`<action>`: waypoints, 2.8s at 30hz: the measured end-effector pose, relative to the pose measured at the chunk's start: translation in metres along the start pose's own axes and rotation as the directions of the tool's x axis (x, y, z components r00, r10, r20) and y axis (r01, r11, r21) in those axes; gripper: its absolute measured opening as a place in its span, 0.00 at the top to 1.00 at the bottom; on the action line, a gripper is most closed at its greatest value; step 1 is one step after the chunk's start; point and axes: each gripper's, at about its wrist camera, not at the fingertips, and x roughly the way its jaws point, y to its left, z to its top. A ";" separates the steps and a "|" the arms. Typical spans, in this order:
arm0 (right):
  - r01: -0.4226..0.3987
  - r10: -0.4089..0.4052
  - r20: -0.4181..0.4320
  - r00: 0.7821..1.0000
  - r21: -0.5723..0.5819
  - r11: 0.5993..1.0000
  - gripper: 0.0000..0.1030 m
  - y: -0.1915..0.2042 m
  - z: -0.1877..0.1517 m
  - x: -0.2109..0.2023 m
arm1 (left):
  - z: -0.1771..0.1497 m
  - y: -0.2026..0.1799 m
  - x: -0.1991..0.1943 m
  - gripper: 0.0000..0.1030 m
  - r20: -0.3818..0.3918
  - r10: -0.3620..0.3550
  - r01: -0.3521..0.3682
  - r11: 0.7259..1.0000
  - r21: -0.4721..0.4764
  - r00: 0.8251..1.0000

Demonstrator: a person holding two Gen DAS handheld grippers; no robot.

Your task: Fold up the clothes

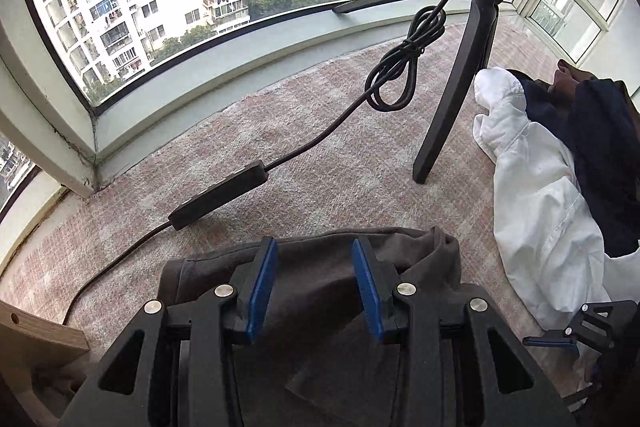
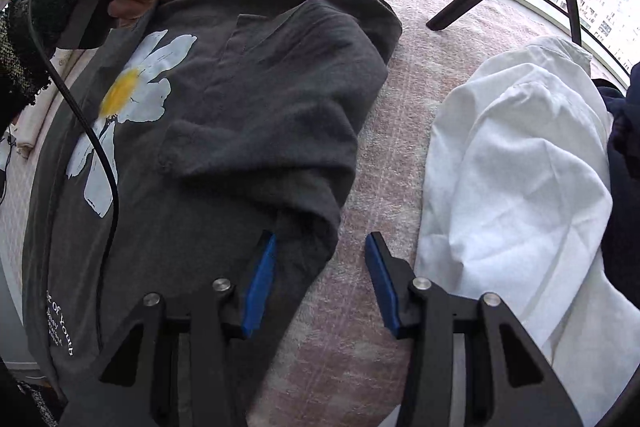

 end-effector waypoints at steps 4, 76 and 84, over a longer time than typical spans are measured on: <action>0.008 -0.008 -0.008 1.000 -0.019 1.000 0.57 0.003 0.002 0.002 | 0.007 -0.008 0.006 0.63 -0.038 0.038 -0.036 0.998 0.045 0.999; -0.125 0.121 0.047 0.991 0.094 0.988 0.93 -0.025 -0.010 0.004 | -0.001 -0.006 0.006 0.94 -0.164 -0.099 0.079 0.989 -0.121 0.981; -0.040 0.038 0.060 0.997 0.020 0.999 0.83 -0.017 -0.009 -0.010 | -0.032 0.020 -0.053 0.63 -0.133 -0.086 0.076 0.994 -0.078 0.987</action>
